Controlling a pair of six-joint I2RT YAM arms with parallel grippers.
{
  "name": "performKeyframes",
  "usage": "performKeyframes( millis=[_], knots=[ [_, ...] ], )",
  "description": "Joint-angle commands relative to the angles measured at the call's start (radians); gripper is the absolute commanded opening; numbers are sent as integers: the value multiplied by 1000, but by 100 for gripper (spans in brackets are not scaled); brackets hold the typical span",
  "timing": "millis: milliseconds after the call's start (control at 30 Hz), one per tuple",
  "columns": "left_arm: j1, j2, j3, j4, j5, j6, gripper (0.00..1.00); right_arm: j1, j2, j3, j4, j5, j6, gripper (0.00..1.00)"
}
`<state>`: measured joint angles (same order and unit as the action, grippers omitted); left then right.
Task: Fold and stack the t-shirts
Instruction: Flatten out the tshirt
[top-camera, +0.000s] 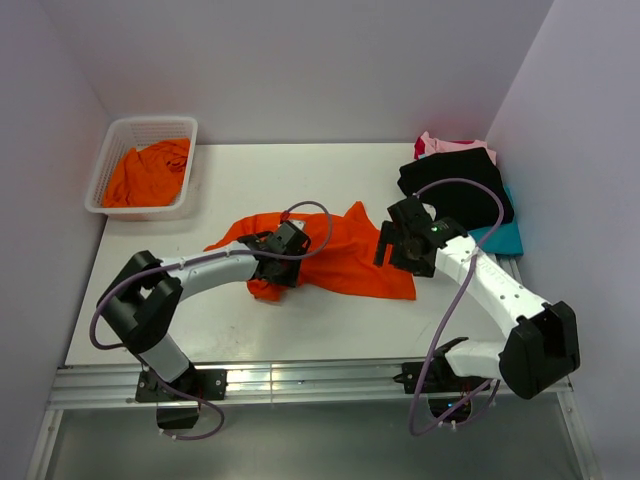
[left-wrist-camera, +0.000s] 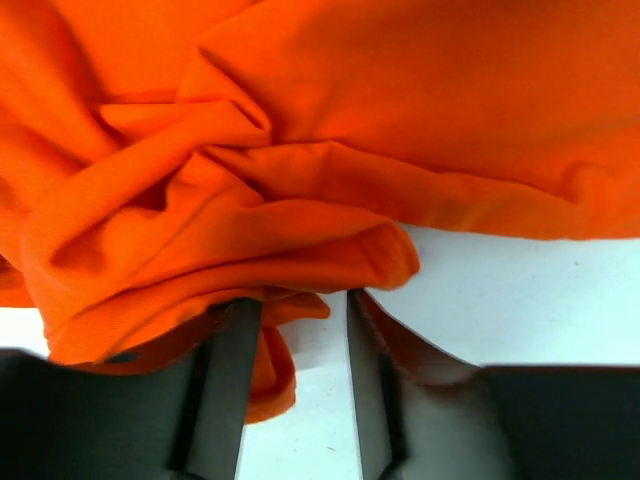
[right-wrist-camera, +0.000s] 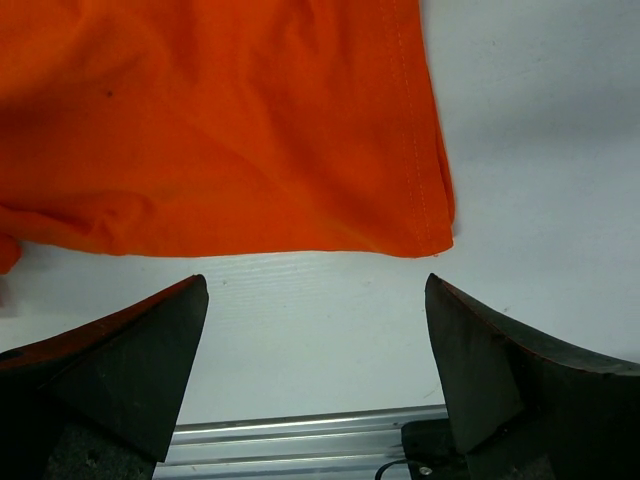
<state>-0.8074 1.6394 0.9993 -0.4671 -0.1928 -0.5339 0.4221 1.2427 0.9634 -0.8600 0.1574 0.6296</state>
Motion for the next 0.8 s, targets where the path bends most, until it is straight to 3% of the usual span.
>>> performKeyframes(
  millis=[0,500,600,767],
  knots=[
    [16,7,35,25,-19,26,41,-13,12,43,4,31,-13,96],
    [53,-16,36,-5,-14,31,5,-22,41,12,42,13,-16,95],
    [53,-64,68,-48,-17,26,0,-22,49,-14,59,-16,-18,95],
    [53,-122,127,-132,-4,12,0,-22,66,-61,90,-48,-5,95]
  ],
)
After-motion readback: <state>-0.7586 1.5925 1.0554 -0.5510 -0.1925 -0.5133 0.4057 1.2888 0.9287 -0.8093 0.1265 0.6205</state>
